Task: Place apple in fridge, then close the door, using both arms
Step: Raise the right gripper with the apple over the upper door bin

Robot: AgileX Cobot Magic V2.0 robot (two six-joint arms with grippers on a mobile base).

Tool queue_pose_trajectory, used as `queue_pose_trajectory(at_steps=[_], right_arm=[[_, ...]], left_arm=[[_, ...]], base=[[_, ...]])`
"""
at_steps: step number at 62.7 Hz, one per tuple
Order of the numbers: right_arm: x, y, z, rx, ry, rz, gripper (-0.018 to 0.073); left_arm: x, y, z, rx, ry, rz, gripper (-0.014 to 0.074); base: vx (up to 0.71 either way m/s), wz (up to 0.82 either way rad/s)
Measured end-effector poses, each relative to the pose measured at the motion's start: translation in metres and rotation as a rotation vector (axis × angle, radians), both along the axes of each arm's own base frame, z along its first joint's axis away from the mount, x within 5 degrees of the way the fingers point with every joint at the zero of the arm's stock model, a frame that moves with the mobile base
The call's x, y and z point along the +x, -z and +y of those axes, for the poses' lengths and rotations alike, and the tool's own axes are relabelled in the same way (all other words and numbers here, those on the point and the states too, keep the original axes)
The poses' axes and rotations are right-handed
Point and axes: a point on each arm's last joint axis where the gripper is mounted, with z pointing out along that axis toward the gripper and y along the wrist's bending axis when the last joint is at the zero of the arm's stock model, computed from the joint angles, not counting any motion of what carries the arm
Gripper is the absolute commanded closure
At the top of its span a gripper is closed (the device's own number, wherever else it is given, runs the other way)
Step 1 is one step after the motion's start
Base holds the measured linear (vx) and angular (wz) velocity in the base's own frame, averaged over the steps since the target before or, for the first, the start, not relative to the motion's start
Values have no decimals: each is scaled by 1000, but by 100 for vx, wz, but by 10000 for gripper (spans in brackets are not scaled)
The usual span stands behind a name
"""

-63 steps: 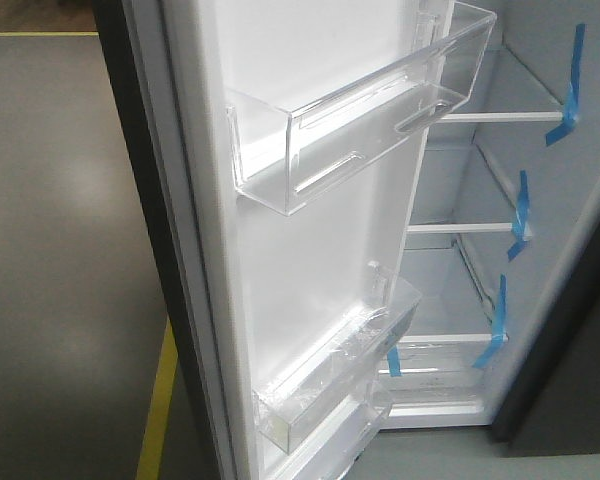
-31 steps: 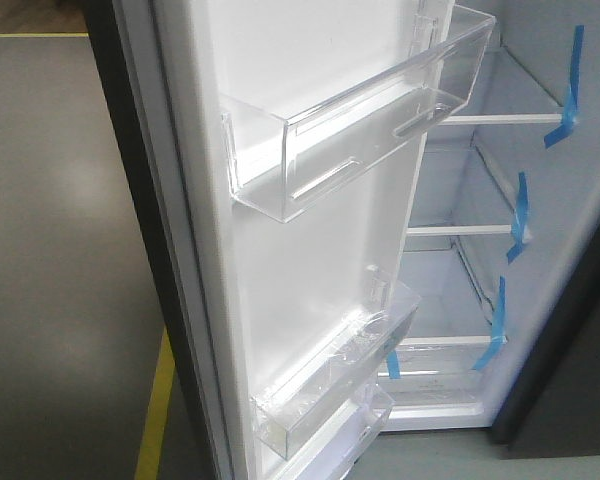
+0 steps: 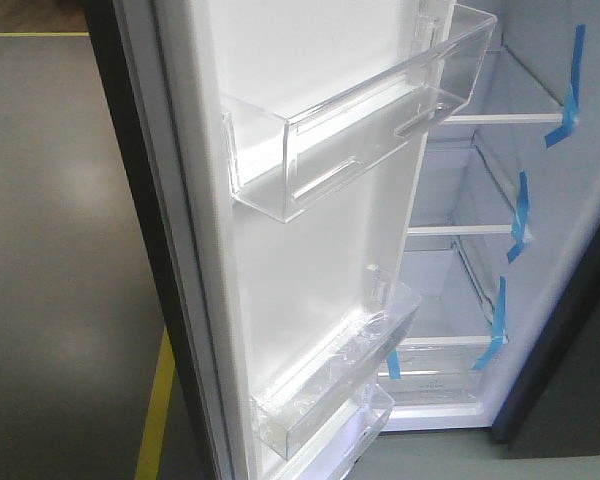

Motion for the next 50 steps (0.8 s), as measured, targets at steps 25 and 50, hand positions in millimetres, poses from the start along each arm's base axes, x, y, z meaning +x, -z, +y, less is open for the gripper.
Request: queue_pose_trajectory(at_steps=[25, 50], right_arm=[[0, 0, 0, 4, 1, 3, 239], [71, 20, 0, -214, 342, 129, 243]], left_arm=[[0, 0, 0, 0, 0, 0, 603], [0, 0, 0, 0, 0, 0, 603]], base=[[0, 0], [0, 0]])
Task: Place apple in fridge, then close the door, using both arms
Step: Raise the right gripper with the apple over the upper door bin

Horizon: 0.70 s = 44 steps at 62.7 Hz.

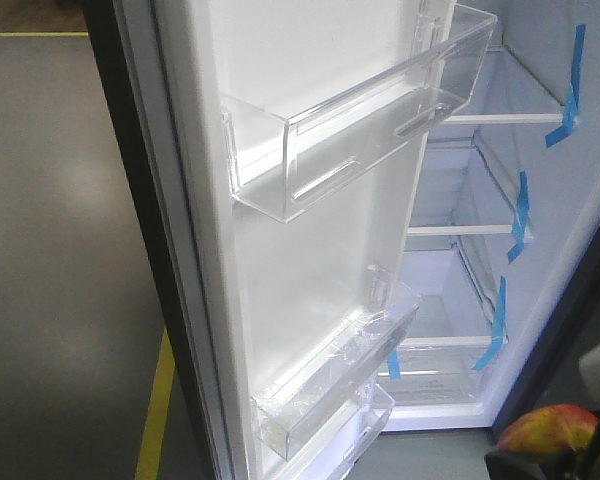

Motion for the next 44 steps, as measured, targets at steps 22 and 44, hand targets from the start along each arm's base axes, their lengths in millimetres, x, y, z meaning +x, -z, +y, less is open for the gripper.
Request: queue_pose_trajectory(at_steps=[22, 44], right_arm=[[75, -53, 19, -84, 54, -59, 243], [118, -171, 22, 75, 1, -368, 243]], left_arm=[[0, 0, 0, 0, 0, 0, 603], [0, 0, 0, 0, 0, 0, 603]], base=[[0, 0], [0, 0]])
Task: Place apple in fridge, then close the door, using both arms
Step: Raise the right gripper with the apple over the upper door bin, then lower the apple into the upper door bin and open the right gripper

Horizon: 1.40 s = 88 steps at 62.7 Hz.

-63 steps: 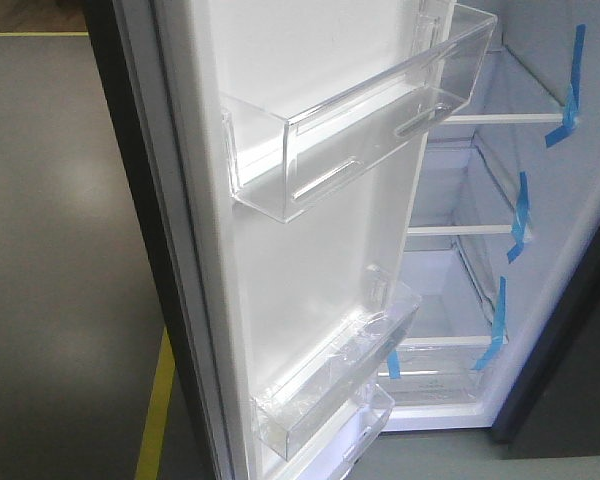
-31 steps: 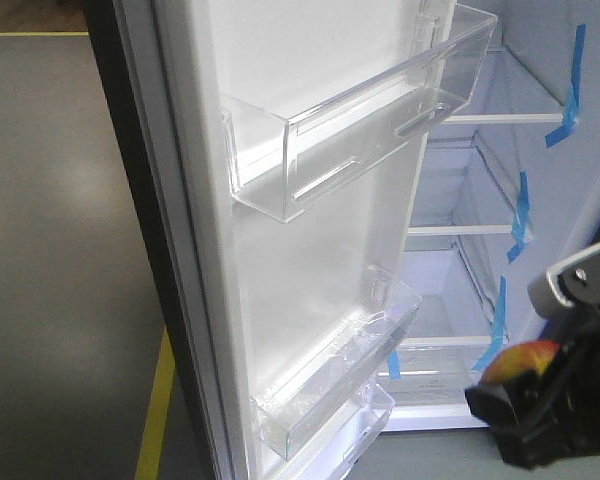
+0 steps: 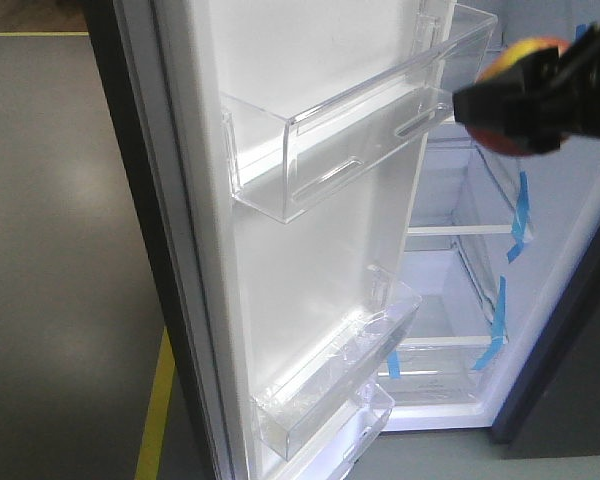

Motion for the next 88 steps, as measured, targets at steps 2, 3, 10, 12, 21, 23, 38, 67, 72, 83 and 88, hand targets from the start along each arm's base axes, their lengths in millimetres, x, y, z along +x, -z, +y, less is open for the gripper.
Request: queue_pose_trajectory(at_steps=[2, 3, 10, 12, 21, 23, 38, 67, 72, 83, 88], right_arm=[[4, -6, 3, 3, -19, -19, 243], [5, -11, 4, 10, -28, -36, 243], [19, -27, 13, 41, -82, -80, 243], [23, -32, 15, 48, -91, -95, 243], [47, -40, 23, 74, -115, -141, 243], [52, -40, 25, 78, -115, -149, 243], [90, -28, 35, 97, -105, -172, 241], [129, 12, 46, 58, -116, -71, -11], [128, 12, 46, 58, -117, -71, -41], [125, 10, 46, 56, -125, -67, -36], [118, 4, 44, 56, -133, -74, -24]], left_arm=[[0, 0, 0, 0, 0, 0, 603], [0, 0, 0, 0, 0, 0, 603], [0, 0, 0, 0, 0, 0, 603], [0, 0, 0, 0, 0, 0, 603], [0, 0, 0, 0, 0, 0, 603], [0, 0, 0, 0, 0, 0, 603], [0, 0, 0, 0, 0, 0, 603], [0, 0, 0, 0, 0, 0, 603], [0, 0, 0, 0, 0, 0, 603], [0, 0, 0, 0, 0, 0, 603], [0, 0, 0, 0, 0, 0, 603]], base=[[0, 0], [0, 0], [0, 0], [0, 0], [0, 0], [0, 0], [0, 0], [0, 0], [0, 0], [0, 0], [0, 0]])
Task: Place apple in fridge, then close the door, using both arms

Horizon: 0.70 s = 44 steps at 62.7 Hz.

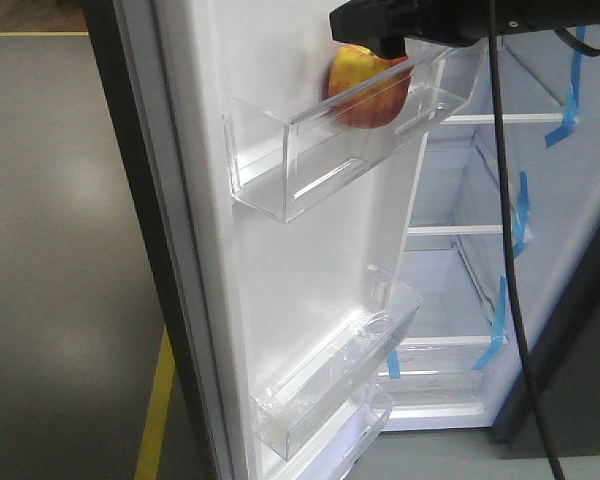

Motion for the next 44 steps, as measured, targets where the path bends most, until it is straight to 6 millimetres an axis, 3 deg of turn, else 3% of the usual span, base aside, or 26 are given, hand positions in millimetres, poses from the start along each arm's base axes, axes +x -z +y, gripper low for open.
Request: queue_pose_trajectory(at_steps=[7, 23, 30, 44], right_arm=[[-18, -14, -4, 3, -17, -16, -7], [-86, -56, -20, 39, -32, -73, 27], [-118, -52, -29, 45, -31, -79, 29], [-172, -7, -45, 35, -12, -44, 29]], left_arm=[[0, 0, 0, 0, 0, 0, 603], [0, 0, 0, 0, 0, 0, 603], [0, 0, 0, 0, 0, 0, 603], [0, 0, 0, 0, 0, 0, 603]], base=[[0, 0], [0, 0], [0, 0], [0, 0]])
